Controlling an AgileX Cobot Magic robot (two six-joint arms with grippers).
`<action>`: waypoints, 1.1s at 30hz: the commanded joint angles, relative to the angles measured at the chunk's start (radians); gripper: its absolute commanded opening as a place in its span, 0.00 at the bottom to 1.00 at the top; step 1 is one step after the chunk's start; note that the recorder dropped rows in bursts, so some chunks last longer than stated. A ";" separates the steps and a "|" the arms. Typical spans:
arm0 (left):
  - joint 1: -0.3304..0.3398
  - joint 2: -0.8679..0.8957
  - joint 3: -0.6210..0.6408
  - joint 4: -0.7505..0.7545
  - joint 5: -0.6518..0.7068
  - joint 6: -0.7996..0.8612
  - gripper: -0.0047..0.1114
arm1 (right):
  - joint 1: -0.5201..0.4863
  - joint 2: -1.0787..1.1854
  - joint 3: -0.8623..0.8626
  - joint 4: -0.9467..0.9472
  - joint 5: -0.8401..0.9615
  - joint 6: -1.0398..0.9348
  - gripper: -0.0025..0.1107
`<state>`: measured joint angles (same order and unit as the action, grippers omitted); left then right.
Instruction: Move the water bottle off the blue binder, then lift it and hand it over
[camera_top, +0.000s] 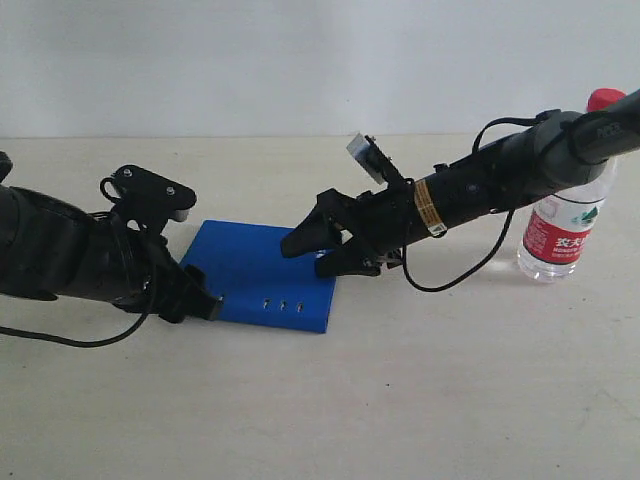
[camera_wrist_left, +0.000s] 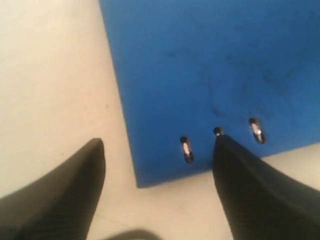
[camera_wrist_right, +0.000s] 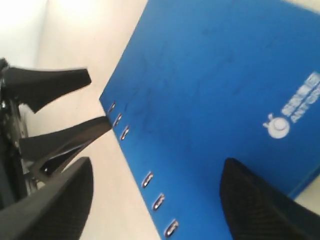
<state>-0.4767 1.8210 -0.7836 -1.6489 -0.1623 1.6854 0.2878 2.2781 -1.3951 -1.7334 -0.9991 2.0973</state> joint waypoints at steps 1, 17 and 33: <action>0.002 -0.011 -0.001 -0.016 0.040 -0.009 0.55 | 0.002 -0.017 -0.002 -0.011 0.030 0.002 0.59; 0.151 -0.034 -0.009 -0.044 0.058 -0.046 0.55 | -0.141 -0.017 -0.002 -0.011 -0.120 0.003 0.59; 0.258 0.010 -0.042 -0.035 0.229 -0.032 0.55 | -0.156 -0.017 -0.002 -0.011 -0.222 0.001 0.50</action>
<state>-0.2201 1.8064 -0.8001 -1.6835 0.0429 1.6505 0.1372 2.2729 -1.3951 -1.7423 -1.2093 2.1030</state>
